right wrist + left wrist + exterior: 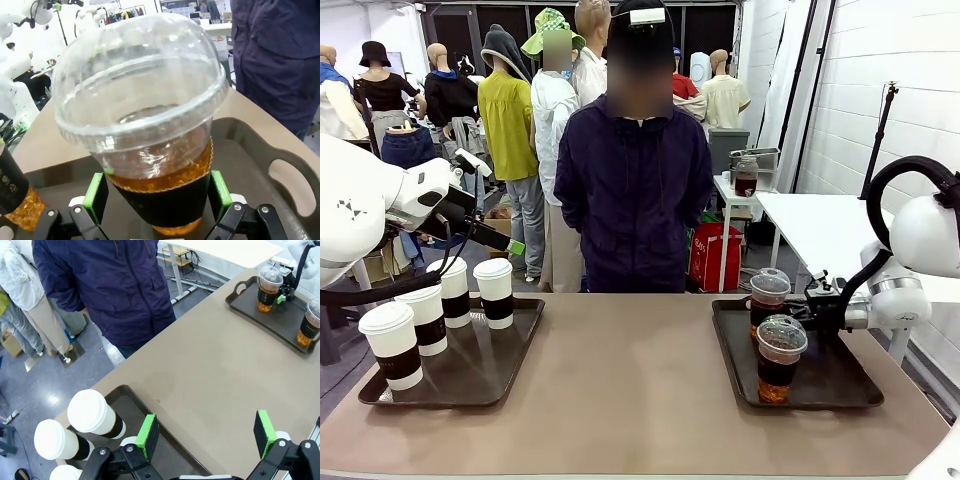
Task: Distribute the coffee onto the tray.
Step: Pick up another iced Americano from the middle of the table and place it on the right Handle tray.
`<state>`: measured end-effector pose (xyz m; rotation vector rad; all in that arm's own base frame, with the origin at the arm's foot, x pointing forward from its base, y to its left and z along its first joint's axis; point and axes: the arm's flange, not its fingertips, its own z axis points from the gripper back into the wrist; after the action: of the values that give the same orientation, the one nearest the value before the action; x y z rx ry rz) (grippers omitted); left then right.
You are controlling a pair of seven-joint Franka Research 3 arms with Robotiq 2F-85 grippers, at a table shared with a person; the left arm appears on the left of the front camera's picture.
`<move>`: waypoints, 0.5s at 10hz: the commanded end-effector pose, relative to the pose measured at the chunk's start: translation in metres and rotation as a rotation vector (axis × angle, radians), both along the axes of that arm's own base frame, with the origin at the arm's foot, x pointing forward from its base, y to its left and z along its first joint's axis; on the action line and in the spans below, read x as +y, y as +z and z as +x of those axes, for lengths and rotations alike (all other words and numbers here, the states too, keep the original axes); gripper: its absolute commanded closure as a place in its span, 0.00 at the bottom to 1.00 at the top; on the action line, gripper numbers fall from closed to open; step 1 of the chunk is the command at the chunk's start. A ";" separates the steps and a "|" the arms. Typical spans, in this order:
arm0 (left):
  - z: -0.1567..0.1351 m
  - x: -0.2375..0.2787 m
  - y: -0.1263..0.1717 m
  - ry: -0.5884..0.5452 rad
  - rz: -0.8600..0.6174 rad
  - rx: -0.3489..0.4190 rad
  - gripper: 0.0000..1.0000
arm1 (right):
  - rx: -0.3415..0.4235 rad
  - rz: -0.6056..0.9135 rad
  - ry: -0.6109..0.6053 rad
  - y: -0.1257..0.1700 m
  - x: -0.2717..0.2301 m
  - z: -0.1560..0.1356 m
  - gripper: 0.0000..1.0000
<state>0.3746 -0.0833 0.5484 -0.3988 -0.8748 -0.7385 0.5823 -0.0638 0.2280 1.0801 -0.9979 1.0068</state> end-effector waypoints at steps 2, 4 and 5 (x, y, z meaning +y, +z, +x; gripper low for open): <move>0.001 0.002 -0.001 -0.003 -0.008 0.006 0.00 | 0.023 -0.043 -0.036 0.008 -0.015 -0.019 0.00; 0.001 0.002 -0.001 -0.003 -0.008 0.006 0.00 | 0.020 -0.054 -0.050 0.013 -0.021 -0.023 0.00; 0.001 0.002 -0.001 -0.003 -0.008 0.006 0.00 | 0.022 -0.065 -0.058 0.014 -0.022 -0.024 0.00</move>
<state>0.3746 -0.0833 0.5484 -0.3988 -0.8748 -0.7386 0.5661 -0.0876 0.2383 1.0265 -0.9955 0.9794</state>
